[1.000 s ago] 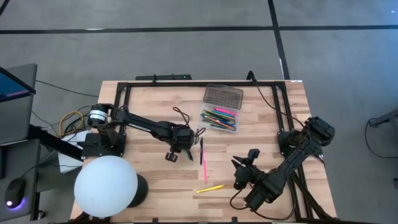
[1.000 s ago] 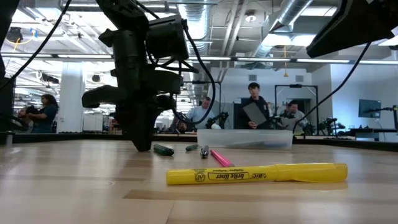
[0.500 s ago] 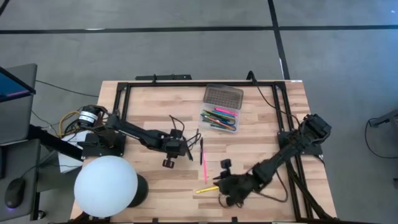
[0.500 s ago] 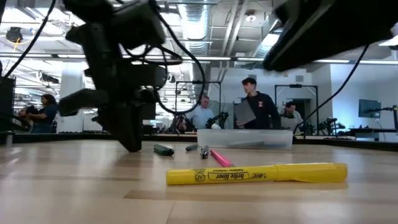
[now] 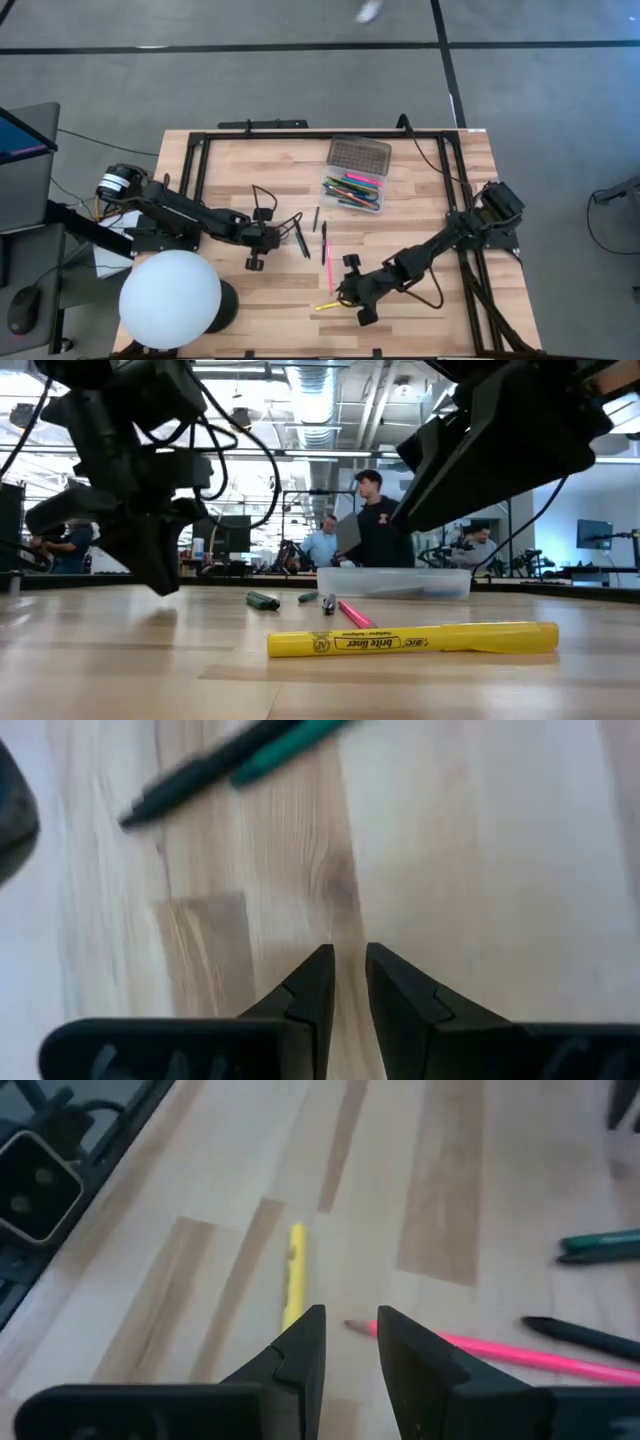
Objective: Pick & place school supplies into a supply box
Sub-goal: Put the yellow pen into the black supply box
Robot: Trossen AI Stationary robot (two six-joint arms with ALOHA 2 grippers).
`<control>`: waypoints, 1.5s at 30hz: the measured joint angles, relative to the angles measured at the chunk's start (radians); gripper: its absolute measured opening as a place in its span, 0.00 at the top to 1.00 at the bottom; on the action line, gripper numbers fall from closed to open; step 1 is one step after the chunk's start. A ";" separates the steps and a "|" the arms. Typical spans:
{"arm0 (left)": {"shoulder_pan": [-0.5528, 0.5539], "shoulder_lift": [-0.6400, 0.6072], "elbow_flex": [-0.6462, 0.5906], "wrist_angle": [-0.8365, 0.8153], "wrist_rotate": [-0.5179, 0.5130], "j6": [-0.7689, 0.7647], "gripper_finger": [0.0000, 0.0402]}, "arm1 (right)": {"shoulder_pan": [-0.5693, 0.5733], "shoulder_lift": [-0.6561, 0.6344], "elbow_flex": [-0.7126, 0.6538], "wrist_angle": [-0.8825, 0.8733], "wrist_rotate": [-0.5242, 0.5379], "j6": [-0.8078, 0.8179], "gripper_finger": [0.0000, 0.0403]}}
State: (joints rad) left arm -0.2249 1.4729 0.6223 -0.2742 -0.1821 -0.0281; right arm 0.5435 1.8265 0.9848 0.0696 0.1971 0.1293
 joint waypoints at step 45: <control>0.002 0.002 -0.006 0.060 -0.010 -0.006 0.86 | 0.004 0.176 0.037 0.080 -0.093 -0.015 0.78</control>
State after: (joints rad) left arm -0.2234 1.4750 0.6167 -0.2146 -0.1917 -0.0345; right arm 0.5472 2.0029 1.0218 0.1496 0.1036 0.1140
